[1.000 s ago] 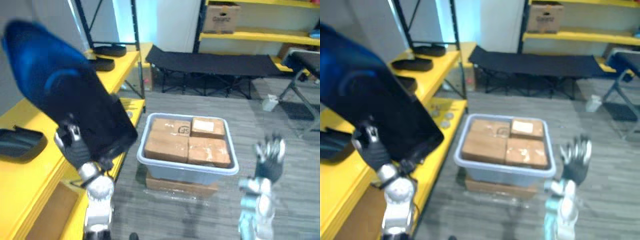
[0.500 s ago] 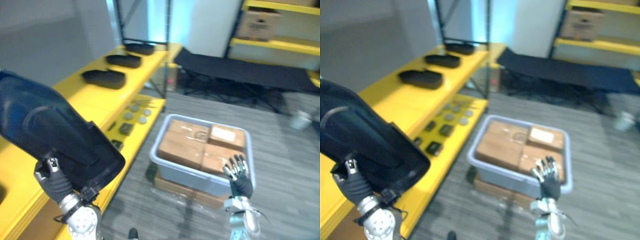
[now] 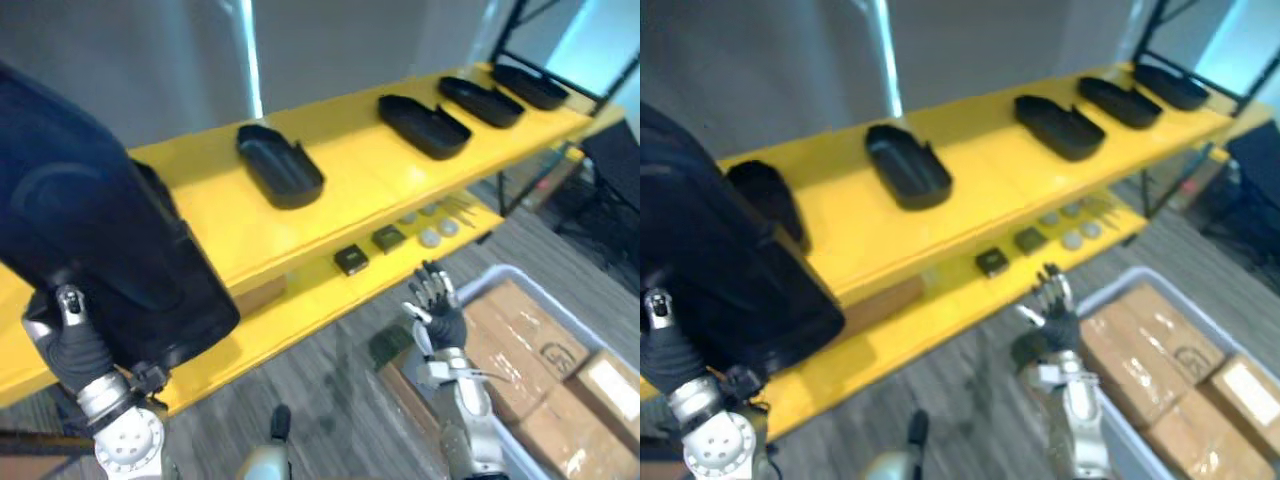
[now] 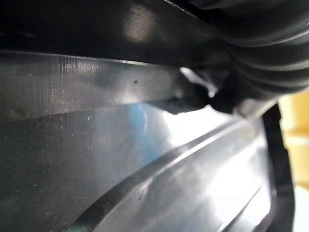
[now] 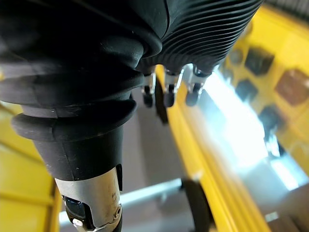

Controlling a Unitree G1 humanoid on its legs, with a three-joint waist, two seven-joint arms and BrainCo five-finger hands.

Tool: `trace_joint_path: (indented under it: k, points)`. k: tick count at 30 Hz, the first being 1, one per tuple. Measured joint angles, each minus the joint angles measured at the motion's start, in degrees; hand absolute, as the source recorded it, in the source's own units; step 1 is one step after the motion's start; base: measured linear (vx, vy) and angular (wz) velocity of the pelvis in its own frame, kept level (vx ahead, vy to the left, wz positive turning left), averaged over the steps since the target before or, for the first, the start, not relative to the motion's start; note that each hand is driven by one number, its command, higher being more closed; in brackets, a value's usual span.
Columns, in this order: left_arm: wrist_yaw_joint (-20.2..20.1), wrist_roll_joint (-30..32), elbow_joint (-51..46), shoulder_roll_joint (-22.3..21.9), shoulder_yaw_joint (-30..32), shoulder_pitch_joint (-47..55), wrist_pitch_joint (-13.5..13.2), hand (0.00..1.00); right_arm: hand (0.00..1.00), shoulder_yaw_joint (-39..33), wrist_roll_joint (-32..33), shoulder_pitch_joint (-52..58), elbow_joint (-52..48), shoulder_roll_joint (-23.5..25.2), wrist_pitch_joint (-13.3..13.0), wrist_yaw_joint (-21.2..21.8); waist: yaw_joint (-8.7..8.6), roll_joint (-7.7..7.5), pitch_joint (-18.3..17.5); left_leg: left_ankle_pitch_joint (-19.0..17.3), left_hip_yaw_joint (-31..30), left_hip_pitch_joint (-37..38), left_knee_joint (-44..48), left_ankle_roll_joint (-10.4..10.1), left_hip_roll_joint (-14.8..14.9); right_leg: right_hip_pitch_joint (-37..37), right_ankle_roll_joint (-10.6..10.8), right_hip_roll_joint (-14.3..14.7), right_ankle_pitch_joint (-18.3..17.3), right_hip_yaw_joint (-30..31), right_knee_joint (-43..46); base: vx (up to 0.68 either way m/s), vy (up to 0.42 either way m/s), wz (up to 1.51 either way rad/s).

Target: Walk over and take plastic housings, then place them on the shelf

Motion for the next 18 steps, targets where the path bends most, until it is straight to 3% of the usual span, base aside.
trace_joint_path:
  k: [2,3,5,8,10,11,12,14,16,17,18]
  points:
    - [-0.41,0.02,-0.03,-0.04,-0.11,0.14,-0.07,1.00,0.00,0.31,-0.55,-1.76,0.28,-1.09,-0.22,1.55,0.82,1.37,0.64,0.24,0.22,-1.64,1.18,-0.17,0.21,1.00,0.83,1.08,0.02,-0.20,-4.44,0.05,-0.106,-0.08]
    - [-0.77,-0.02,-0.03,-0.11,-0.07,0.23,-0.07,1.00,0.00,0.38,-1.39,-2.49,0.68,-1.41,-0.22,2.28,1.07,1.76,0.91,0.32,0.78,-1.66,1.18,-0.28,0.46,1.79,2.47,1.42,0.25,-0.10,-6.33,0.00,-0.109,-0.33]
    - [-0.96,0.05,-0.03,-0.43,-0.47,0.21,-0.20,1.00,0.00,1.07,-1.69,-3.38,0.81,-2.39,-0.48,3.73,1.79,2.04,1.08,0.32,2.30,-1.65,2.00,-0.29,1.06,3.07,3.71,1.88,-0.07,-0.23,-9.96,-0.03,-0.114,-0.41]
    - [-1.19,-0.10,-0.03,-1.28,-0.80,0.06,-0.91,1.00,0.00,1.56,-2.23,-3.60,0.80,-4.07,-0.95,4.85,1.60,3.40,1.85,0.27,2.88,-1.50,3.21,-0.40,2.75,3.86,4.52,3.64,-0.42,-0.18,-11.46,-0.13,-0.090,-0.28]
    - [-1.44,-0.63,-0.05,-1.62,-0.85,0.06,-2.32,1.00,0.00,1.62,-2.29,-2.93,0.80,-4.53,-0.95,5.02,1.27,3.47,1.96,1.00,2.90,-1.52,2.93,-1.67,3.31,3.84,5.91,3.96,-2.88,-0.23,-11.34,-0.17,-0.076,-0.06]
    - [-2.20,-1.63,0.01,-2.47,-1.02,0.08,-2.63,1.00,0.00,1.55,-2.09,-2.49,0.83,-4.68,-0.95,5.20,0.63,4.24,2.37,1.47,2.53,-1.42,2.88,-2.32,3.70,4.08,6.45,4.44,-4.07,-0.42,-10.84,-0.25,-0.073,0.16]
    - [-2.46,-2.13,-0.02,-2.72,-1.68,0.83,-2.67,1.00,0.00,1.37,-2.00,-1.39,0.83,-4.96,-0.97,5.63,0.08,5.49,2.81,1.24,1.88,-1.01,2.95,-2.57,4.42,4.14,5.58,5.11,-5.19,-0.97,-9.54,-0.21,-0.055,0.23]
    - [-3.25,-2.22,-0.03,-2.55,-2.62,1.77,-2.90,1.00,0.00,1.26,-1.93,0.97,0.83,-5.24,-1.14,6.06,-0.12,6.20,2.70,0.44,2.15,-1.14,3.05,-2.20,4.82,4.42,4.95,5.54,-6.43,-2.53,-8.16,-0.16,-0.002,0.45]
    - [-4.24,-2.27,0.00,-2.56,-2.91,2.36,-3.87,1.00,0.00,0.82,-1.94,2.37,0.83,-4.55,-1.36,6.12,-0.07,4.86,3.42,-2.93,6.02,-2.29,4.83,-0.62,5.01,4.54,4.78,4.17,-6.47,-4.44,-8.29,-0.10,0.038,0.44]
    - [-4.75,-2.26,-0.02,-2.54,-2.84,2.55,-4.33,1.00,0.00,0.52,-2.05,2.95,0.82,-4.28,-2.20,6.12,0.33,4.95,3.41,-3.37,8.66,-3.18,8.00,0.48,4.90,4.57,4.83,3.74,-6.51,-4.83,-8.26,-0.01,0.057,0.22]
    - [-4.89,-2.29,-0.22,-2.52,-2.62,3.02,-4.62,1.00,0.00,0.46,-2.24,3.05,0.73,-4.26,-3.08,6.11,0.46,5.65,2.96,-2.96,9.42,-3.36,8.72,-0.09,4.62,4.73,5.13,3.66,-6.69,-4.90,-8.23,0.01,0.039,0.20]
